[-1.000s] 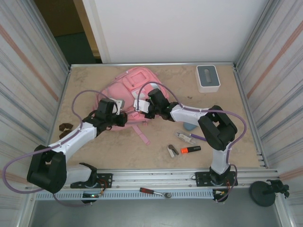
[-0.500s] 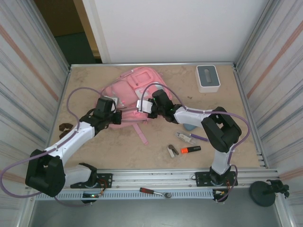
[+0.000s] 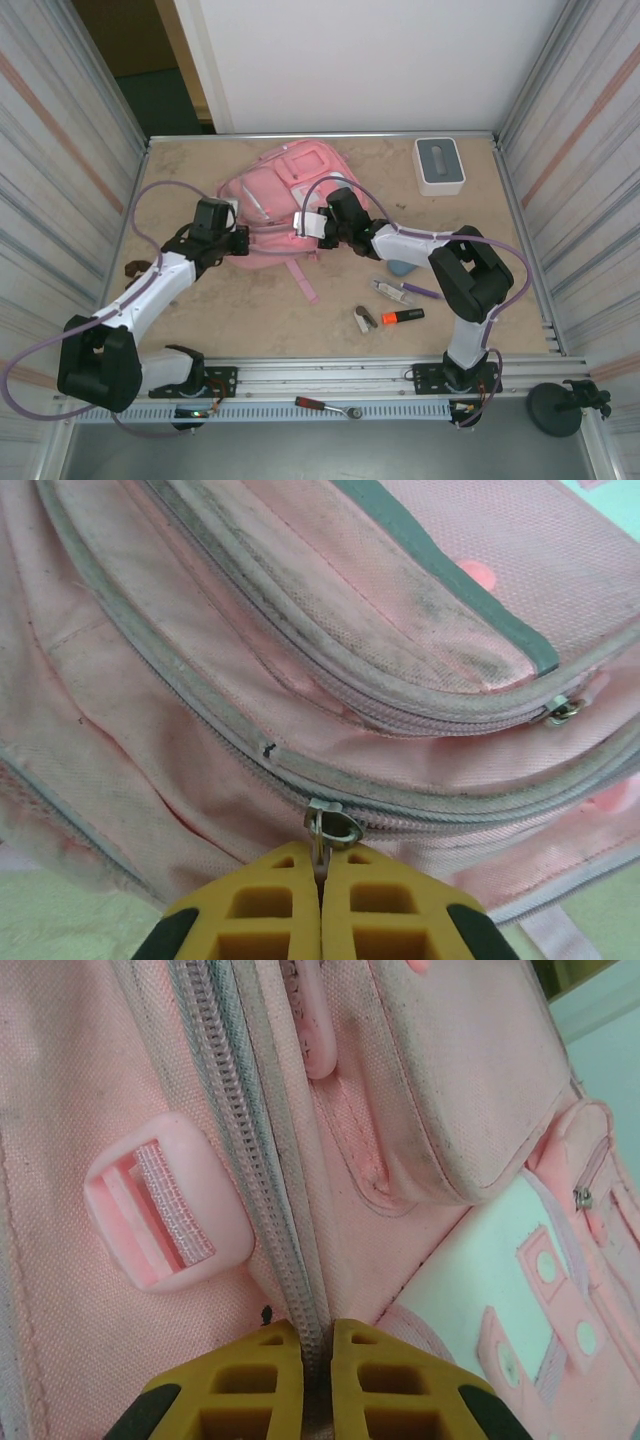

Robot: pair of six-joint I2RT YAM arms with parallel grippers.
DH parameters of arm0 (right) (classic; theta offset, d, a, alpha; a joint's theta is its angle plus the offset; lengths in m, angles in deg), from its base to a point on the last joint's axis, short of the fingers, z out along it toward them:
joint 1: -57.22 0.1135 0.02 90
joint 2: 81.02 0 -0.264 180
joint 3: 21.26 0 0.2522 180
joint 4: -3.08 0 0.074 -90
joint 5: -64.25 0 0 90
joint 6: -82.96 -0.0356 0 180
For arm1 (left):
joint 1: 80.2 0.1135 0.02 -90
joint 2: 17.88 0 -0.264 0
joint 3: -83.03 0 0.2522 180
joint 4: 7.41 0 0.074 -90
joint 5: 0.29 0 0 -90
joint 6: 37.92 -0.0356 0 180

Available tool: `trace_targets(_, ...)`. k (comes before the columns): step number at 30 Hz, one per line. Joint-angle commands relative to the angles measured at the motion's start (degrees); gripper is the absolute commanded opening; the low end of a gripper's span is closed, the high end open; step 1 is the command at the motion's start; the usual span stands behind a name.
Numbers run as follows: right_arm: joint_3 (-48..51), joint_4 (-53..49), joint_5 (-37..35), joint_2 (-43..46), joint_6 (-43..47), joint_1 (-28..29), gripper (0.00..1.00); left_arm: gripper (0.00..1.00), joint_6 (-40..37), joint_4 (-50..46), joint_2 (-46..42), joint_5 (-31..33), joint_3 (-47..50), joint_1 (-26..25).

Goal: Pack the student bag

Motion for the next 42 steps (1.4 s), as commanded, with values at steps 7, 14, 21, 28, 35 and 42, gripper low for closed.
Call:
trace_targets(7,0.97,-12.04,6.23,10.37,-17.47,-1.89,0.42,0.00,1.43,4.02,-4.23,-9.73,-0.97,-2.84)
trace_targets(14,1.66,-5.95,8.98,10.11,-22.58,3.14,0.50,0.00,1.78,4.01,-5.02,-10.73,-0.83,-3.74)
trace_targets(21,-3.67,-2.39,5.58,3.03,-19.64,6.79,0.51,0.00,1.69,4.02,-5.31,-10.80,-0.69,-4.30)
trace_targets(28,-6.80,-0.48,0.23,-1.47,-15.46,8.45,0.49,0.00,1.78,4.68,-5.07,-10.72,-0.09,-4.43)
trace_targets(35,-4.83,6.22,-6.62,-2.25,-13.11,9.14,0.39,0.00,1.87,5.07,-4.81,-10.27,0.35,-4.38)
trace_targets(42,-2.15,12.41,-11.44,-2.26,-10.06,10.06,0.14,0.00,1.87,4.98,-4.87,-9.47,0.43,-4.16)
